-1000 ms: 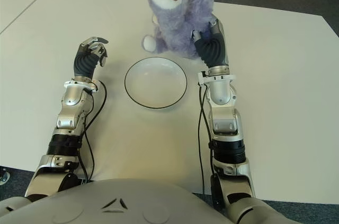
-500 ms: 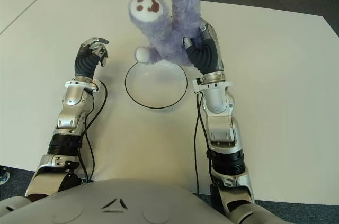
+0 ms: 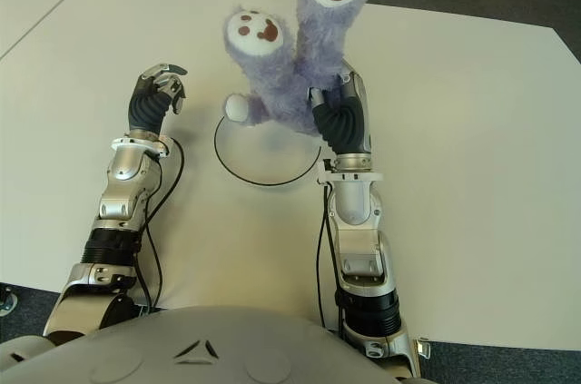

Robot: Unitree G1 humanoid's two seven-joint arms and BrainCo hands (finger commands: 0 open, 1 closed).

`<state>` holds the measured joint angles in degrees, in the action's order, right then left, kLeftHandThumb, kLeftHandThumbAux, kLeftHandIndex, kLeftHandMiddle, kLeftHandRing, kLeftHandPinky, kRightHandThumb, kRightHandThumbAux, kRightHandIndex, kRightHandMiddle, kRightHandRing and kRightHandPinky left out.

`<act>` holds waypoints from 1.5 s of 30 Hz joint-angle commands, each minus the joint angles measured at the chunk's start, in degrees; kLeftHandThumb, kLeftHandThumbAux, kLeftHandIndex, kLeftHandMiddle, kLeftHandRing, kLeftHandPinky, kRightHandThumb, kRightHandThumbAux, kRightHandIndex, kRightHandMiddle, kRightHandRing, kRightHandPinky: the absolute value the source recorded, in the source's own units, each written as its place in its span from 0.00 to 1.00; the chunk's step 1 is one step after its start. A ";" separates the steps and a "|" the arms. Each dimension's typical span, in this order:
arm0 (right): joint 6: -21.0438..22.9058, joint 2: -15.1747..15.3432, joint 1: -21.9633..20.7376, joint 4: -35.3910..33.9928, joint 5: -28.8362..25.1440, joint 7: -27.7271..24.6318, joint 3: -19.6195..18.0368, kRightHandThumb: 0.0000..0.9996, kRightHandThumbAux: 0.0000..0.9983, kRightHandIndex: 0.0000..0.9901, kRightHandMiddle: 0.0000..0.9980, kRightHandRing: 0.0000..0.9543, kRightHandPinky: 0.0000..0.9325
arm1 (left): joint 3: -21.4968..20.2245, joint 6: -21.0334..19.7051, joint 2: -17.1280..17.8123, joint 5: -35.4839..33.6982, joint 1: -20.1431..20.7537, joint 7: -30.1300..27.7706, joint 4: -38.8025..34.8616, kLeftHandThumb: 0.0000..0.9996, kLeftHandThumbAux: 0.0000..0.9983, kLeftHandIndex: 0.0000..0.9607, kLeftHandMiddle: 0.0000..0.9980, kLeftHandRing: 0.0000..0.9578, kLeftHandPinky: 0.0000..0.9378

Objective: Put the doll into the plate.

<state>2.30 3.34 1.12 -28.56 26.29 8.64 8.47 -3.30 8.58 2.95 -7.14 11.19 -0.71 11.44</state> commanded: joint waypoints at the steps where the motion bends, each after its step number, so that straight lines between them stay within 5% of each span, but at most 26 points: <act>1: -4.57 -0.94 0.81 1.91 -1.54 1.85 0.00 0.85 0.68 0.40 0.55 0.92 0.95 | 0.70 -0.68 -2.50 0.17 -3.54 0.00 2.97 0.71 0.70 0.46 0.84 0.88 0.91; 32: -20.21 2.57 4.19 10.78 3.06 5.37 0.34 0.85 0.68 0.40 0.54 0.92 0.95 | 0.71 0.48 -2.24 -0.08 -3.30 -0.76 3.88 0.71 0.70 0.46 0.84 0.89 0.92; 45: -20.04 4.77 4.91 10.72 3.77 2.73 0.69 0.85 0.68 0.39 0.53 0.93 0.94 | 0.84 0.75 -2.30 -0.28 -3.46 -1.18 3.84 0.71 0.71 0.46 0.83 0.89 0.92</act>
<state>-17.63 7.58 5.37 -18.38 30.20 12.41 8.99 -3.19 9.22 2.78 -7.36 11.74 -1.12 12.50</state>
